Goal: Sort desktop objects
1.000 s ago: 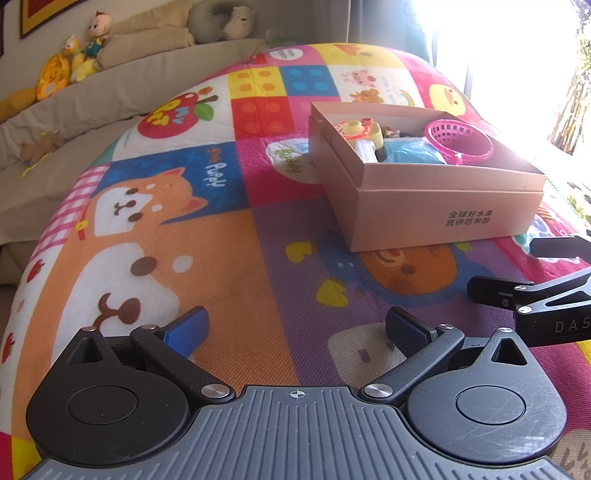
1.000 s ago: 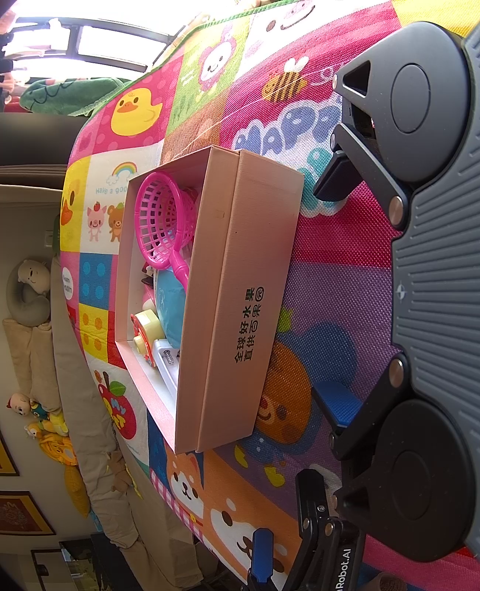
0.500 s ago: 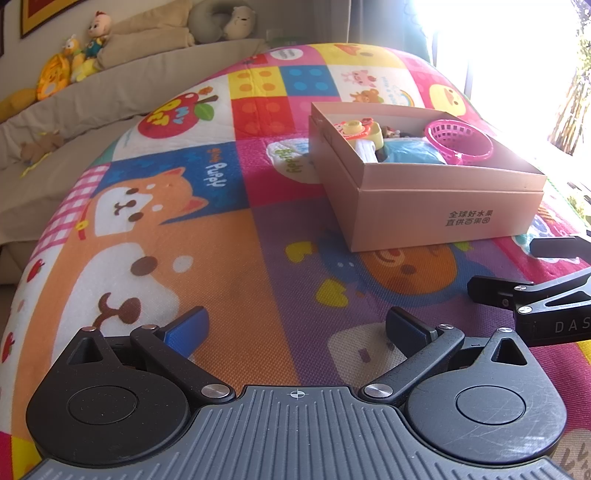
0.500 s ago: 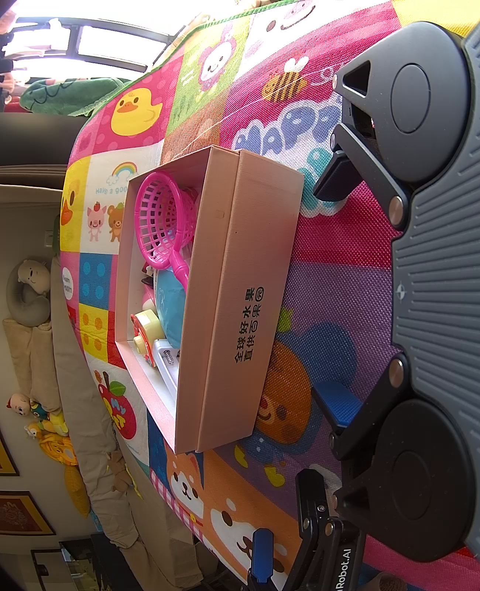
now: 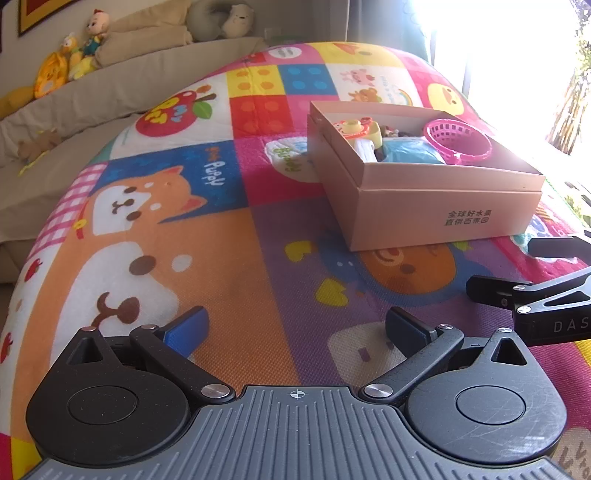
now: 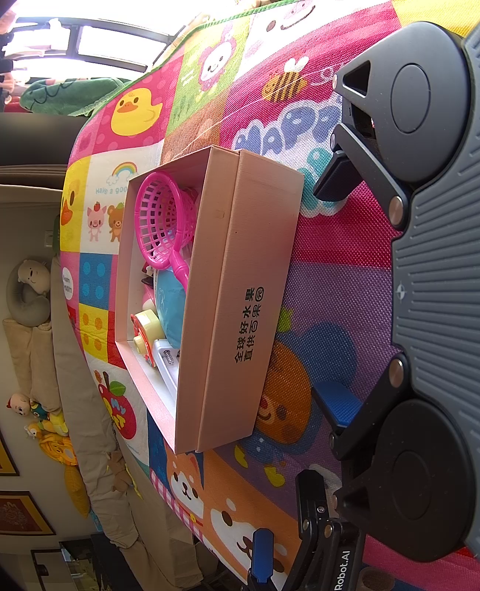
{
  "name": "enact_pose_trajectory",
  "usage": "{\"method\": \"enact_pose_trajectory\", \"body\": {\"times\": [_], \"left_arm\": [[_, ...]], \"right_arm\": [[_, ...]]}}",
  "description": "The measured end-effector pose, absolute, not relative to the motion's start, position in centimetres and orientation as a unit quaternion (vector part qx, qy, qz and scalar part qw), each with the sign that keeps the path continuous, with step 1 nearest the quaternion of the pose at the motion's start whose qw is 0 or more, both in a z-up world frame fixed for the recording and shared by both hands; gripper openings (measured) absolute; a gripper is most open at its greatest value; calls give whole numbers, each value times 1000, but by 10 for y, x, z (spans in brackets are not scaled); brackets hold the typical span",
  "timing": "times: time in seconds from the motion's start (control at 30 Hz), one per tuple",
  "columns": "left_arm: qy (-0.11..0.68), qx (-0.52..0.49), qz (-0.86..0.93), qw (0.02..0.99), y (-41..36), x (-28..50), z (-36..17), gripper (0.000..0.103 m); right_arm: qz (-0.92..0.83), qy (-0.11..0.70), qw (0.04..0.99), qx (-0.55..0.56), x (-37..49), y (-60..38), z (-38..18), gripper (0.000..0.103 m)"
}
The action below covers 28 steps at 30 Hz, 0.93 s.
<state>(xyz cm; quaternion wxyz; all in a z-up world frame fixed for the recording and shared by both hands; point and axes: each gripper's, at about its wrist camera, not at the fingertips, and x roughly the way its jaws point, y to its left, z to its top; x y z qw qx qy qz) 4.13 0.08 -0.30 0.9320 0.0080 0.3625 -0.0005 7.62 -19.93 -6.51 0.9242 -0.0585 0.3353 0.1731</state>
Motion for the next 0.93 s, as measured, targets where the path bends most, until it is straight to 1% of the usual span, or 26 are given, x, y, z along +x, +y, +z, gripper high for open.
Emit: {"method": "enact_pose_trajectory", "body": {"times": [0.77,0.93], "left_arm": [[366,10,-7,930,2,43,-2,103],[374,7,-35,927,5,47,2,103]], "right_arm": [[173,335,924,-59,76,-200,-65,103],[173,335,924,-59,76,-199,-65,103]]}}
